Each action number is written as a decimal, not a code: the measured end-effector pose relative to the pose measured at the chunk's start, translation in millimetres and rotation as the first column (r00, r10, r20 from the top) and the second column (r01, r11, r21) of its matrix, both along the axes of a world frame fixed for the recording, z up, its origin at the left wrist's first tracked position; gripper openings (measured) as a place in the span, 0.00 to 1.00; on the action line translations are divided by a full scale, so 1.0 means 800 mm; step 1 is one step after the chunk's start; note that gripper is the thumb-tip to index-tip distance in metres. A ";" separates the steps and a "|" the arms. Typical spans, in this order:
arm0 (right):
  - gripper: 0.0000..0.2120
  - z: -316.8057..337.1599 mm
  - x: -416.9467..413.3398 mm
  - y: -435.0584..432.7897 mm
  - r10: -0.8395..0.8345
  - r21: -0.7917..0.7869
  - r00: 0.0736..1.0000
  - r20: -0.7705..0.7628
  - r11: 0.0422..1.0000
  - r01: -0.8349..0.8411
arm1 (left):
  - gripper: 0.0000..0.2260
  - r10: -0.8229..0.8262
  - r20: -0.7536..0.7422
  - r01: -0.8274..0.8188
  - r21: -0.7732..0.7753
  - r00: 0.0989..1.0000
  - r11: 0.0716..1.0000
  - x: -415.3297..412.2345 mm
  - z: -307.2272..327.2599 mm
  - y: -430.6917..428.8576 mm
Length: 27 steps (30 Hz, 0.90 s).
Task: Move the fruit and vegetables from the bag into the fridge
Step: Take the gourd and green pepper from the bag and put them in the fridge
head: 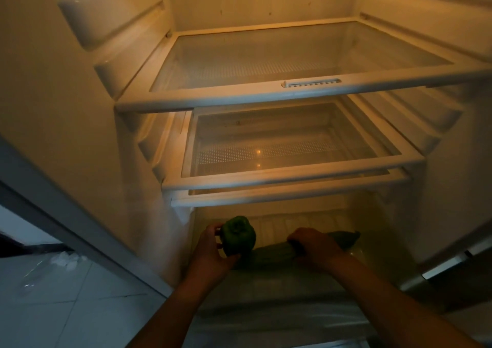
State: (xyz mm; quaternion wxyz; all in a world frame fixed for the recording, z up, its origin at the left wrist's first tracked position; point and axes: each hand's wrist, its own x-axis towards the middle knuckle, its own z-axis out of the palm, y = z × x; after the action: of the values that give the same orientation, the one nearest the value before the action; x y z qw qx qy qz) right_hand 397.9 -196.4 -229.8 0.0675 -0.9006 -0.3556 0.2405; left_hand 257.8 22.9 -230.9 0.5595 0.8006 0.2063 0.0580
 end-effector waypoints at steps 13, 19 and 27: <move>0.26 0.008 0.011 0.009 -0.186 0.241 0.982 -0.004 0.953 0.182 | 0.26 -0.121 -0.145 0.124 0.008 0.982 0.992 -0.011 -0.005 -0.003; 0.31 0.006 -0.031 0.023 -0.133 0.263 0.986 -0.098 0.952 0.154 | 0.26 -0.218 -0.205 0.225 0.010 0.954 0.974 -0.012 -0.012 -0.013; 0.30 -0.010 -0.064 0.049 0.008 0.356 0.979 -0.204 0.932 0.067 | 0.25 -0.244 -0.266 0.269 0.063 0.933 0.961 -0.015 -0.014 -0.019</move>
State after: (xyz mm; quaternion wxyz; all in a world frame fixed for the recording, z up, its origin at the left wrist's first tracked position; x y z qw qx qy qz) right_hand 346.8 -157.4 -237.9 0.2713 -0.8490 -0.3713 0.2601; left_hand 246.1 7.7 -242.0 0.4908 0.8481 0.1671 -0.1091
